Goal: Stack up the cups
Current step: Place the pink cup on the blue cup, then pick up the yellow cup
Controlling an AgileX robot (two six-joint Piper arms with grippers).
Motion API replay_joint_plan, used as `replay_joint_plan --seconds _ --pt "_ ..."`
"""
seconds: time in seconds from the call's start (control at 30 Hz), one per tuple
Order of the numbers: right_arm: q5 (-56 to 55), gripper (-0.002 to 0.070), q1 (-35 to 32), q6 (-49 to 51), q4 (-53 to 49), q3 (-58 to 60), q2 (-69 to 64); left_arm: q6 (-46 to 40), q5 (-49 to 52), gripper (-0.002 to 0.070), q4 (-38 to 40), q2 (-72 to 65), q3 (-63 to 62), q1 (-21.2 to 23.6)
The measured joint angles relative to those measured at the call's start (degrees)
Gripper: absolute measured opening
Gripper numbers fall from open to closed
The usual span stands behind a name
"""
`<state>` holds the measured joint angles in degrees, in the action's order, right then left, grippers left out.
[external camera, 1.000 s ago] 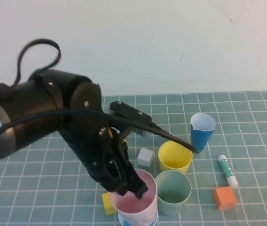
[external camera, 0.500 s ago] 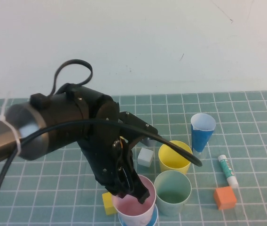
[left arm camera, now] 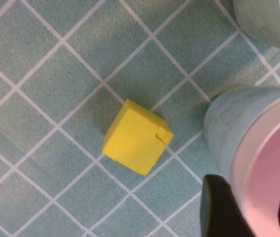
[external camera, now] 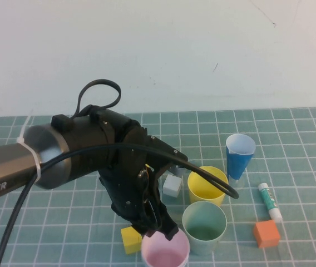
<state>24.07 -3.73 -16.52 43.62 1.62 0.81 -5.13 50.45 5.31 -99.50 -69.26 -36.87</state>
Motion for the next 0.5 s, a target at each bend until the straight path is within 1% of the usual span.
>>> replay_joint_plan --seconds 0.07,0.13,0.17,0.23,0.3,0.33,0.43,0.5 --pt "0.2 -0.0003 0.0 -1.5 1.8 0.0 0.0 0.0 0.0 0.0262 0.0 0.0 0.0 0.0" --pt "1.0 -0.0003 0.0 -2.8 3.5 0.0 0.0 0.0 -0.2 0.0275 -0.1 0.4 0.0 0.0" --pt "2.0 -0.0003 0.0 -3.2 3.7 0.0 0.0 0.1 -0.7 0.0270 -0.4 1.0 0.0 0.0" --pt "4.7 -0.0003 0.0 -3.6 3.8 -1.3 0.0 0.4 -1.5 0.0223 -1.2 2.6 0.0 0.0" --pt "7.4 -0.0003 0.0 -4.0 2.7 -4.3 0.0 0.5 -2.9 0.0146 -2.3 5.5 0.0 0.0" --pt "8.4 -0.0003 0.0 -4.1 1.7 -5.9 -0.5 0.7 -3.7 0.0089 -3.0 7.3 0.0 0.0" --pt "12.6 -0.0003 0.0 -4.8 -3.2 -12.3 -4.9 0.9 -5.7 0.0027 -4.4 12.6 0.0 0.0" --pt "16.4 -0.0003 0.0 -6.7 -7.4 -17.4 -10.1 0.9 -6.1 0.0013 -4.9 16.0 0.0 0.0"
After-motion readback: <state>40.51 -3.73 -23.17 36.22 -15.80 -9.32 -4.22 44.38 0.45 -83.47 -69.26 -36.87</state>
